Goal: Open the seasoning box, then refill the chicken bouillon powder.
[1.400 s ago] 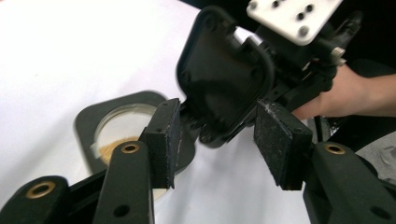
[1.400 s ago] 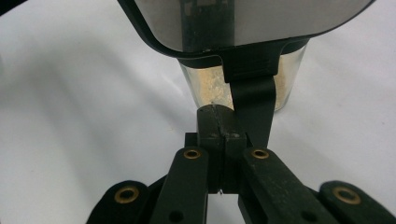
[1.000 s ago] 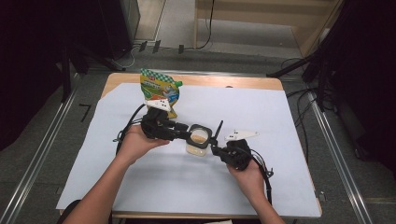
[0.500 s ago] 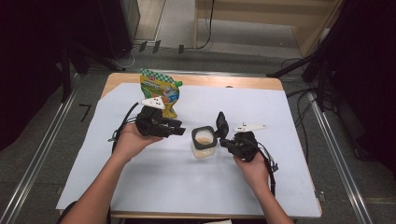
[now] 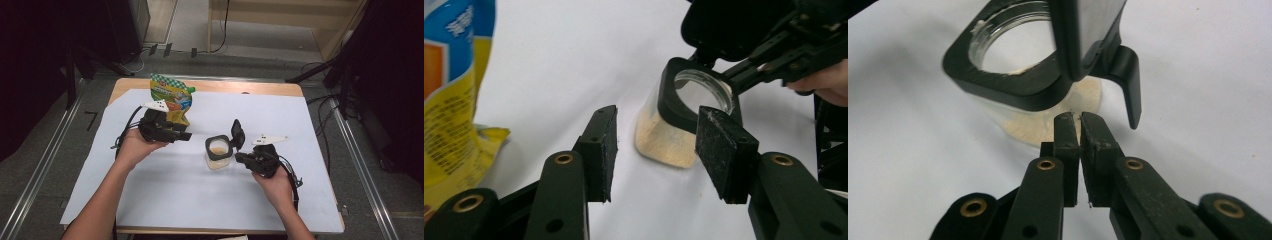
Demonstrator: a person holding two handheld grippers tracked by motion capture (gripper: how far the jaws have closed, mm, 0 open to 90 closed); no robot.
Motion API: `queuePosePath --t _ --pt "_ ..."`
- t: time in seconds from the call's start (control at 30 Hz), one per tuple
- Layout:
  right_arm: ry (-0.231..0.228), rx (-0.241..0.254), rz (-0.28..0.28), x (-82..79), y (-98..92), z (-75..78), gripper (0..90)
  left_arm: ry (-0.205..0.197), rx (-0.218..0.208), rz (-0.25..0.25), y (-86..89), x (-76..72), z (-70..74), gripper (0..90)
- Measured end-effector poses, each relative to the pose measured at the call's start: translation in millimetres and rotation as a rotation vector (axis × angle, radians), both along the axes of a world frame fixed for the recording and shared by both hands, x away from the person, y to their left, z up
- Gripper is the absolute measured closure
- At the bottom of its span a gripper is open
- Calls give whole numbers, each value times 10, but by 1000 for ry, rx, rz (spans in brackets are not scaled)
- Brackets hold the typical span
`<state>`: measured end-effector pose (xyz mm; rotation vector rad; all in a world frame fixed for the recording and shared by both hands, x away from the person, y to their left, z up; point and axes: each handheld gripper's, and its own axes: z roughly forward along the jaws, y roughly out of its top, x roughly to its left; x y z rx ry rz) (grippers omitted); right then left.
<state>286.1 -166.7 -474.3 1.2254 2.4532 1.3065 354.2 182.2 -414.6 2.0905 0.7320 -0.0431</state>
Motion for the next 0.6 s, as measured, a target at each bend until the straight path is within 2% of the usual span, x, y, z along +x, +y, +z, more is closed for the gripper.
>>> queuePosePath --t 0.13,0.2,0.27,0.3,0.37,0.5,0.6 --pt "-35 17 -1 -153 -72 116 811 -7 1 3 127 57 17 505" --pt "-30 29 1 -194 -108 126 790 -19 4 8 190 78 28 501" --pt "-21 31 4 -238 -133 110 769 -20 -17 28 261 109 34 502" --pt "-18 29 11 -249 -135 96 766 -13 -18 36 286 129 37 503" --pt "-15 22 16 -250 -120 76 743 -18 16 43 325 164 59 505" --pt "-5 18 31 -237 -73 47 715 -32 -13 72 446 230 112 507" --pt "-3 5 42 -239 -51 38 698 -21 -6 90 515 281 133 510"
